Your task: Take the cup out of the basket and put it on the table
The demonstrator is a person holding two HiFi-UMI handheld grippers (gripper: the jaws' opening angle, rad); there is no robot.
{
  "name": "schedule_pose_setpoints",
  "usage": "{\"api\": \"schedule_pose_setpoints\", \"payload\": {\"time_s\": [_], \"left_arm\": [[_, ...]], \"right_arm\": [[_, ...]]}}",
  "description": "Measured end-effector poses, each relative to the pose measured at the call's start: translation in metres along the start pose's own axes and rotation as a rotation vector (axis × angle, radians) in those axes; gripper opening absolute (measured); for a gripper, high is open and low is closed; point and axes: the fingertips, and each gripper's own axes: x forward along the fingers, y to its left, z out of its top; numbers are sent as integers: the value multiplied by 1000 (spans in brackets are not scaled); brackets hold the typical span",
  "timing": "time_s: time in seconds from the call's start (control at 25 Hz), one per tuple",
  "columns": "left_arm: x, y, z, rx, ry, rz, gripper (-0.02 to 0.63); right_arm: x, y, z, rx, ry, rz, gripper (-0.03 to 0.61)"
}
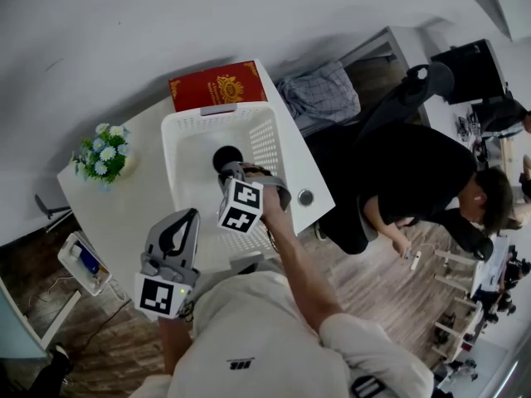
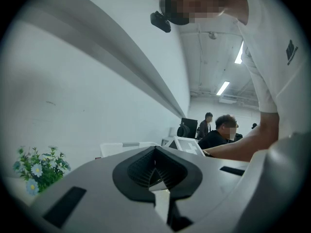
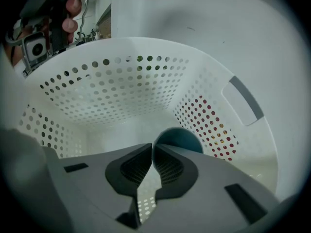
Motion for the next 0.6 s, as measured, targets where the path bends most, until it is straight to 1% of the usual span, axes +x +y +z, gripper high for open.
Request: {"api": "schedule_pose_setpoints", "payload": {"time_s": [0.12,0.36,0.6], "left_arm": [[2,-1,0,3,0,-1,9],[3,-2,-1,5,3,-2,9],[2,-6,0,13,0,-5,9]], "right_arm": [[-2,3,2,7,-9,19,32],[-5,6,0,11,-14,27,32],[-12,9,-1,9,-19,18,32]]}}
